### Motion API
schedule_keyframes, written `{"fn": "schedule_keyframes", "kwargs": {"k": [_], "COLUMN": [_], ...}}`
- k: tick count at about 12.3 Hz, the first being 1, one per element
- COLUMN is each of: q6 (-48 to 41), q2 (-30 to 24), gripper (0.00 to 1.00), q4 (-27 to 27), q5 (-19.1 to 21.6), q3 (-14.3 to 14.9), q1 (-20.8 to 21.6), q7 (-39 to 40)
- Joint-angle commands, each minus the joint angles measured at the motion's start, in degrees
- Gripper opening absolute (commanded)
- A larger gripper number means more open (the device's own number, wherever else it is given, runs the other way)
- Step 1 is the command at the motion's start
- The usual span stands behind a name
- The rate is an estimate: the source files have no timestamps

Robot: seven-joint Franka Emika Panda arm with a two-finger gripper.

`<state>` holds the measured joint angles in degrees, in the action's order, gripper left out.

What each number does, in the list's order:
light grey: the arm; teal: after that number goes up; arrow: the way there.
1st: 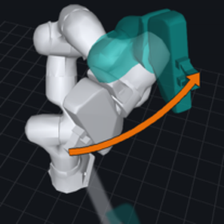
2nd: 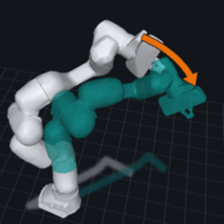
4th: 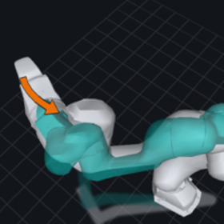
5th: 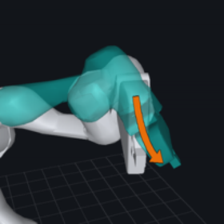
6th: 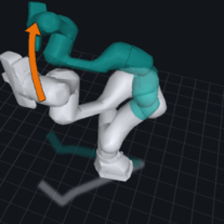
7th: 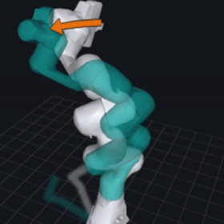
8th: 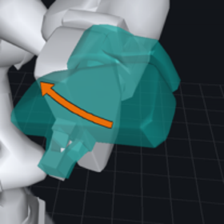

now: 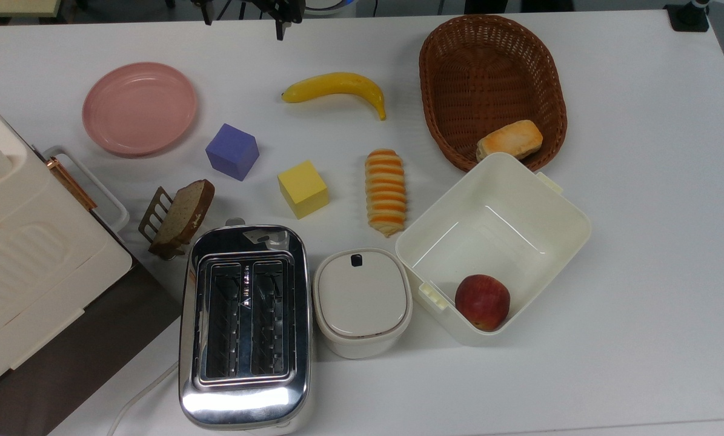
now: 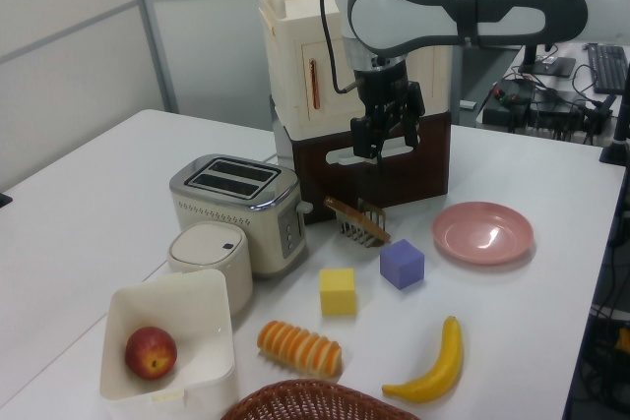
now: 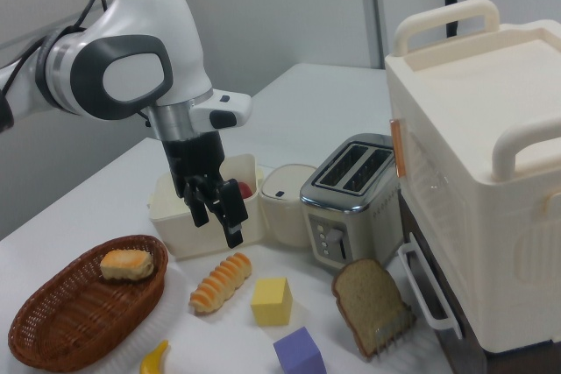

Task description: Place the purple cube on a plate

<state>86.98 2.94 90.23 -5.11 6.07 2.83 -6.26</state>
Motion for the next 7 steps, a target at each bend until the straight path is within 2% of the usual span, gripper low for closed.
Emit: {"fn": "schedule_keyframes", "kwargs": {"k": [1,7], "q6": [1.6,1.4], "q2": [-1.5,-1.2], "gripper": [1.00,1.00], "q4": [1.4,0.5], "q5": [0.5,-0.1], "q3": [0.0,-0.4], "q1": [-0.8,-0.7], "q7": [1.2,1.4]}}
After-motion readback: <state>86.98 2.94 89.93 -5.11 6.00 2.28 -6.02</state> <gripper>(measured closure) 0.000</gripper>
